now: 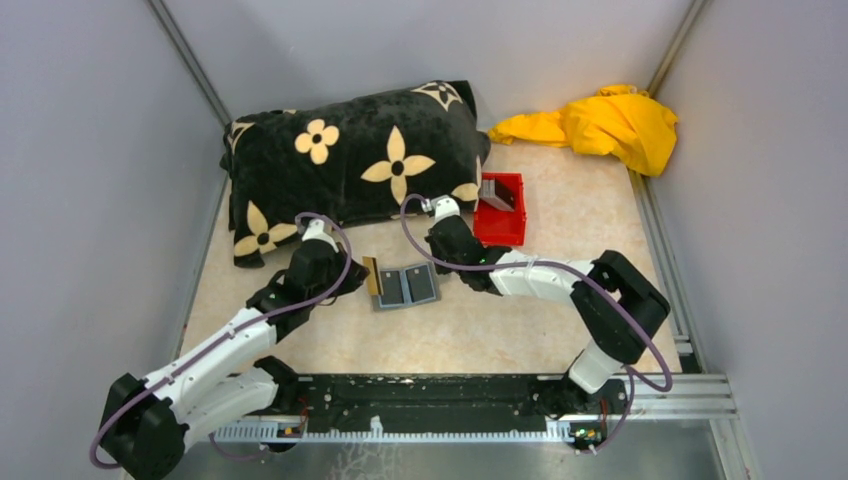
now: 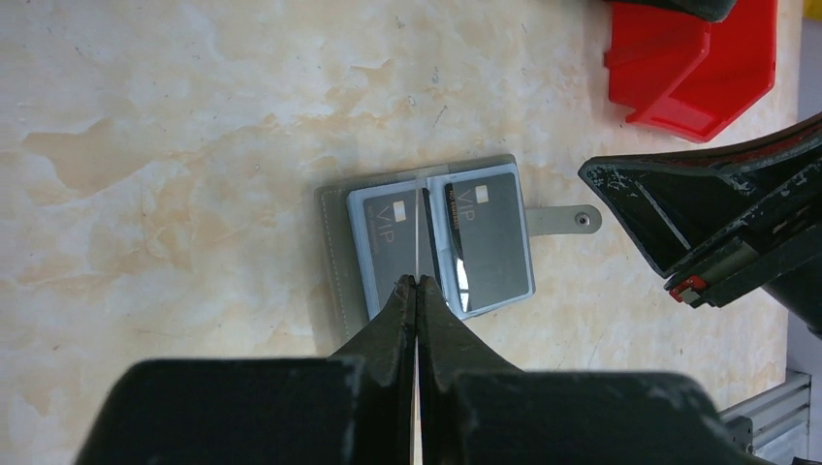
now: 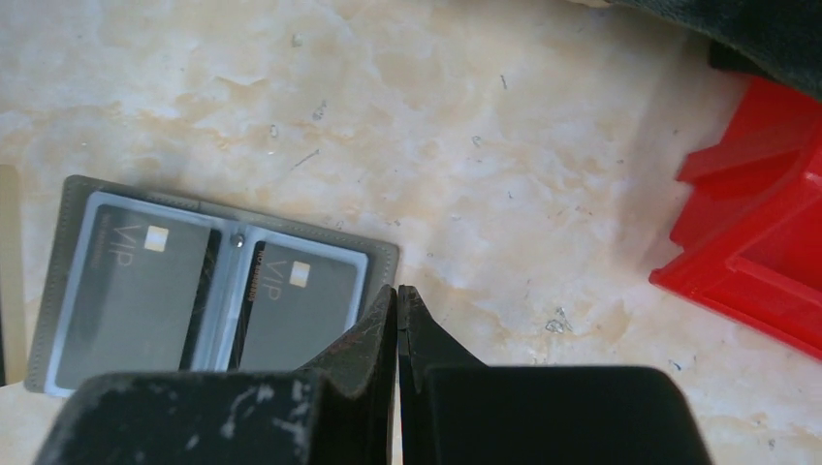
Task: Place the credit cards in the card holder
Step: Insert the credit card into the card holder.
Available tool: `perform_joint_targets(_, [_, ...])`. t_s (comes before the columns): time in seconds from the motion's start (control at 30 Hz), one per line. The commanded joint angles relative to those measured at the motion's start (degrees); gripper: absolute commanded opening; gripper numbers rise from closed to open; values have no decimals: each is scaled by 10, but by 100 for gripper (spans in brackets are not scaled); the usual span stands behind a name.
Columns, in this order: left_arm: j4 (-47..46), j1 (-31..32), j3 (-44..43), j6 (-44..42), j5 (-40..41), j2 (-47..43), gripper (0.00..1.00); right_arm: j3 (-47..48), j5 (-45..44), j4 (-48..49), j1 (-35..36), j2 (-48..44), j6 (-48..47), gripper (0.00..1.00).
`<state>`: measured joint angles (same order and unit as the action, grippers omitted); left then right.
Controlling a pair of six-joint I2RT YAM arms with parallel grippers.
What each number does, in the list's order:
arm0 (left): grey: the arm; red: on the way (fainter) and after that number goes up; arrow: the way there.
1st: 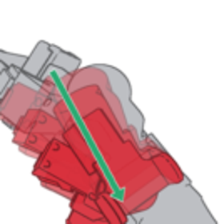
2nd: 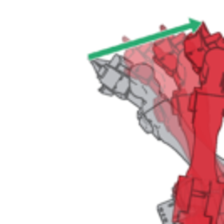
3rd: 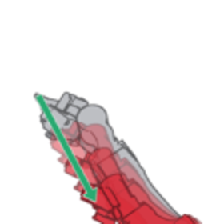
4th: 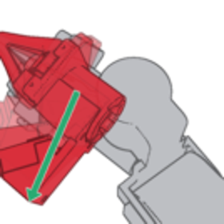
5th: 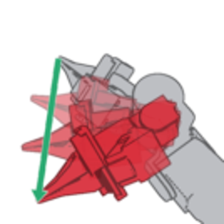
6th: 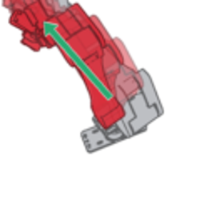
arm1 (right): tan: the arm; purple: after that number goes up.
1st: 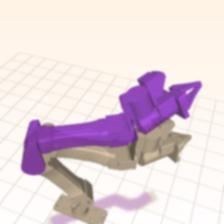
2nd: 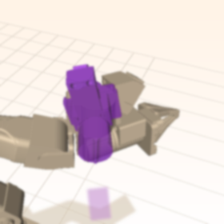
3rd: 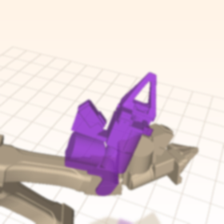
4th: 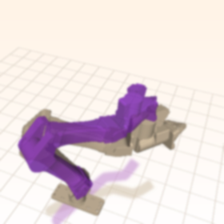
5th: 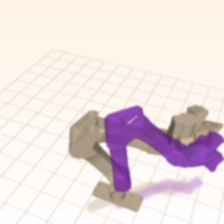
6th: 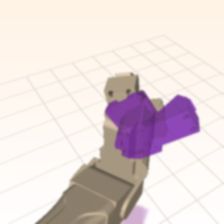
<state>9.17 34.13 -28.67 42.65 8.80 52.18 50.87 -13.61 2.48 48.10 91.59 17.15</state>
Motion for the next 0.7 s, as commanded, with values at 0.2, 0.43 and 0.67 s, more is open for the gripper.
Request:
perform_joint_targets(0.2, [12, -11, 13, 9, 7, -16, 0, 1, -84, 44, 46, 16, 0, 0])
perform_joint_targets(0.43, [3, -16, 20, 6, 0, -5, 0, 9, -57, 44, 57, 53, 15, 0])
perform_joint_targets(0.67, [-3, -23, 26, 1, -10, 7, 0, 19, -45, 41, 62, 76, 19, 0])
